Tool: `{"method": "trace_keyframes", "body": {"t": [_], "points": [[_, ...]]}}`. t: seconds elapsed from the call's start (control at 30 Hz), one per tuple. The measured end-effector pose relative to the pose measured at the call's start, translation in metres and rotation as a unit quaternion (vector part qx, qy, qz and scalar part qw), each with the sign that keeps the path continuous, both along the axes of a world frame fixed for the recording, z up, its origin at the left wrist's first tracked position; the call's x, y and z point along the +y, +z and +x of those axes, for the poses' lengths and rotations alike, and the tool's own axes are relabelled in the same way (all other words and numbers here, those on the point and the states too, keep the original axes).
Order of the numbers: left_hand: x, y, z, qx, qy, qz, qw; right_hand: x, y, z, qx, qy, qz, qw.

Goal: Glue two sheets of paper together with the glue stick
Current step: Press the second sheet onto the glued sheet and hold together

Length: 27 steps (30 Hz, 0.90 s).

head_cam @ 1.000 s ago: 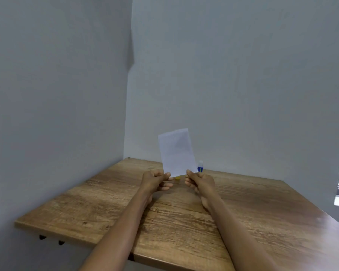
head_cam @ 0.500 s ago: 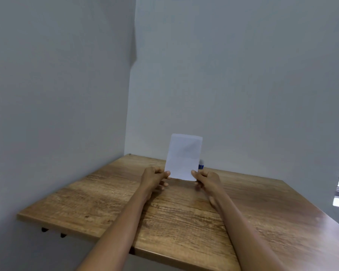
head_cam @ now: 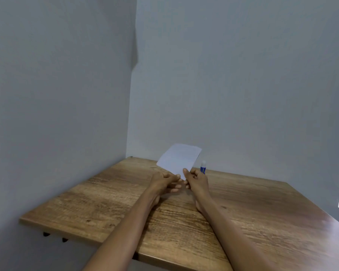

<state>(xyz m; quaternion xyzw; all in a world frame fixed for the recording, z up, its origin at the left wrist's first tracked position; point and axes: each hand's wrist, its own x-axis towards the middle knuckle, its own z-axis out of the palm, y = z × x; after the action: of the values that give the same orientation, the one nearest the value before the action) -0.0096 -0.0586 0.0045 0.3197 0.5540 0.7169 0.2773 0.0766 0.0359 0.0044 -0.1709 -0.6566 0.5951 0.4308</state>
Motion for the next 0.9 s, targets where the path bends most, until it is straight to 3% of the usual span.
{"method": "trace_keyframes", "body": {"t": [0.13,0.33,0.57,0.7,0.9], "points": [[0.000,-0.001,-0.003,0.025,0.049,-0.003,0.998,0.001,-0.001,0.001,-0.047,0.063,0.026,0.997],[-0.003,0.000,-0.006,0.091,0.010,-0.050,0.995,0.016,0.003,0.017,-0.095,0.068,-0.001,0.993],[-0.004,0.001,-0.003,0.155,-0.010,-0.107,0.982,0.041,0.009,0.036,0.027,0.038,-0.154,0.987],[-0.003,-0.001,-0.003,0.184,-0.010,-0.107,0.977,0.043,0.012,0.039,0.057,0.036,-0.185,0.981],[-0.002,0.005,-0.002,0.077,0.004,-0.008,0.997,0.033,0.012,0.032,0.113,0.043,-0.168,0.978]]}}
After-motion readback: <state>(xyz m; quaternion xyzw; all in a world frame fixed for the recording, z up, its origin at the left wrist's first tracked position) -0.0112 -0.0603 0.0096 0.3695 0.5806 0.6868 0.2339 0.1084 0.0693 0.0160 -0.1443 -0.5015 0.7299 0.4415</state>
